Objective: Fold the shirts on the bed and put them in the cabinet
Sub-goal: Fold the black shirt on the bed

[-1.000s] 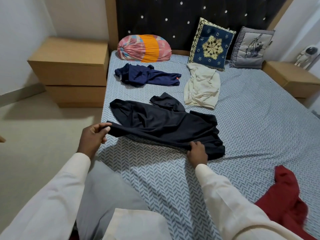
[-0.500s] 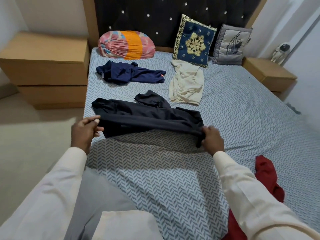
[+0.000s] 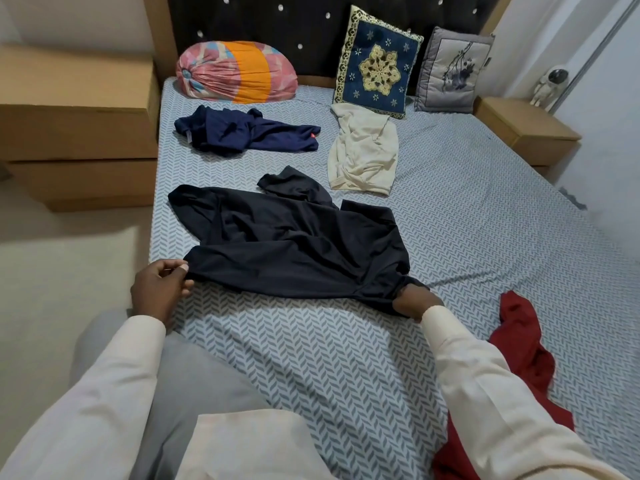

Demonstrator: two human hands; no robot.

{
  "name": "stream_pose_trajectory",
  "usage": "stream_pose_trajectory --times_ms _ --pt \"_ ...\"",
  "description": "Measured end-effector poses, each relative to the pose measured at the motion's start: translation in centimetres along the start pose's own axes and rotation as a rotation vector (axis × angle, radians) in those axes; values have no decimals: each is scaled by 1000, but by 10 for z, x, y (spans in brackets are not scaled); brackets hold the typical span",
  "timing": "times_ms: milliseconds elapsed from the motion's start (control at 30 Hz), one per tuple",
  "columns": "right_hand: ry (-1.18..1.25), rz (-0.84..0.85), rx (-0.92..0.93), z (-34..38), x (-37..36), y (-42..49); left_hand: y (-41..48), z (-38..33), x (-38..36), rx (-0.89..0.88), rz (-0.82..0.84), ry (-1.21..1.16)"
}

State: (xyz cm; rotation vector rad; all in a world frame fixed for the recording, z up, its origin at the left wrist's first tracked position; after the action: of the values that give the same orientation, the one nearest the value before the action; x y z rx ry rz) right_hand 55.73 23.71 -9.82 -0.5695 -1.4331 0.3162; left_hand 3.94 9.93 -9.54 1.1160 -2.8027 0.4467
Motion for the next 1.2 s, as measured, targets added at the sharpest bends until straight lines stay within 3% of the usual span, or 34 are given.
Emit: stream_pose_trajectory --times_ms 67,200,333,467,600,700,867,1033,1100,1200 --pt "-59 93 -2 6 -8 0 -3 -4 1 -32 -18 47" --pt "57 -133 181 49 9 -7 -7 -11 3 -91 -31 109" --pt "110 -114 378 92 -19 -19 -12 -16 6 -98 -69 131" --pt "56 -214 437 99 -30 -16 -18 -23 5 -150 -50 176" --pt "20 -212 430 93 -17 -13 -15 -20 3 -144 24 245" --pt "73 -216 379 88 1 -10 -13 -21 1 -185 100 483" --pt "-88 175 369 92 -19 -11 -33 -11 -26 -268 338 1181" --pt "-29 295 362 95 -33 -19 -45 -6 -43 -354 409 1672" --pt "21 343 330 93 -34 -19 -41 -2 -44 -317 444 1815" --pt "-137 434 343 95 -31 -18 -30 1 -43 -176 505 1943"
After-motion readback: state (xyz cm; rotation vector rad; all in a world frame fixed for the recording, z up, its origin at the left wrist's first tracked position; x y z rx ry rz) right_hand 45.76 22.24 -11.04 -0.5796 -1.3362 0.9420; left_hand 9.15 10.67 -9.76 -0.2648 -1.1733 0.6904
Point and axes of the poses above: each hand's wrist, its own y-axis towards the middle knuckle, its own x-axis out of the back of the hand, z = x × y, the point moved 7 cm from there along y, towards the middle knuckle
